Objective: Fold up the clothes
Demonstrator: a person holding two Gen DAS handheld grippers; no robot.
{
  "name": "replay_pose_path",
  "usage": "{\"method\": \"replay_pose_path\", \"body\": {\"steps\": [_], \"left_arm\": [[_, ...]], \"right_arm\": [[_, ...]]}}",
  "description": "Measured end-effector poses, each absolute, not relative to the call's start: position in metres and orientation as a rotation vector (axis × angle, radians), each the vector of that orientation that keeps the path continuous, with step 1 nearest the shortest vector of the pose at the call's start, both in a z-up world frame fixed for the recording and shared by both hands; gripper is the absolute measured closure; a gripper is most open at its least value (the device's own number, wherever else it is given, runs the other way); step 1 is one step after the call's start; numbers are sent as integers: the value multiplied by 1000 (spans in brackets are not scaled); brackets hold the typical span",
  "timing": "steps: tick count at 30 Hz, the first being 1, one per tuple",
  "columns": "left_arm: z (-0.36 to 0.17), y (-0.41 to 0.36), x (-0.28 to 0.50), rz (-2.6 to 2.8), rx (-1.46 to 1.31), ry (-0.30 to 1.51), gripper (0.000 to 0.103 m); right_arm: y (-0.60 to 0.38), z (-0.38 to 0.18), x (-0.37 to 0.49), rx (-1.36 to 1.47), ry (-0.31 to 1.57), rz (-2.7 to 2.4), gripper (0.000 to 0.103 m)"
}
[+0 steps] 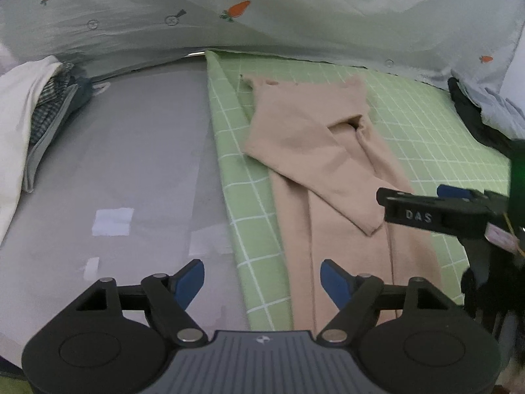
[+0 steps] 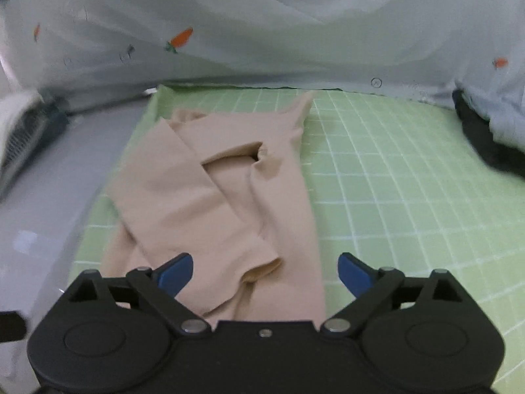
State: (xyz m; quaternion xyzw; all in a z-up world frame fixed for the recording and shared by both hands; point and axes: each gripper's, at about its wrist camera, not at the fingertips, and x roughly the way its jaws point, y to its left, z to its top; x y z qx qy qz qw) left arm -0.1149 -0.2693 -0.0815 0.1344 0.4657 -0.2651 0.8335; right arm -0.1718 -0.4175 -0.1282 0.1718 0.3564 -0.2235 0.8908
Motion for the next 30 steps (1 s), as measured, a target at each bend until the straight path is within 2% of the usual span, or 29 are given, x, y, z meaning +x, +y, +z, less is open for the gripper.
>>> {"method": "replay_pose_path", "body": {"steps": [6,10,13,14,15,16,17,25,30], "left_arm": [[-83,-257,-108,-505,258,993,24],[-83,-255,-106,-487,252,995,24],[-83,-255,-106,-482,255,992,24],[-83,-255,-106,-482,255,993,24],[-84,-256,-105,-481,254,996,24],[-85,-257,-105,-481,254,1000,24],[-85,-257,-104,-482,255,1003,24],[-89,-276,-109,-535,274,1006,24],[-92,-281,-113,-566,280,1013,24]], "right_arm": [[-421,-132,-148,274,770,-429,13],[-432,-149,-139,311,831,-411,36],[-439,-155,-140,342,829,-409,41],[-440,-155,-141,346,826,-409,55],[-441,-154,-143,348,824,-412,64],[-442,-153,-145,350,822,-414,82],[-442,-152,-148,354,818,-418,95],[-429,-130,-178,385,746,-421,98],[-424,-131,-201,571,754,-414,98]]}}
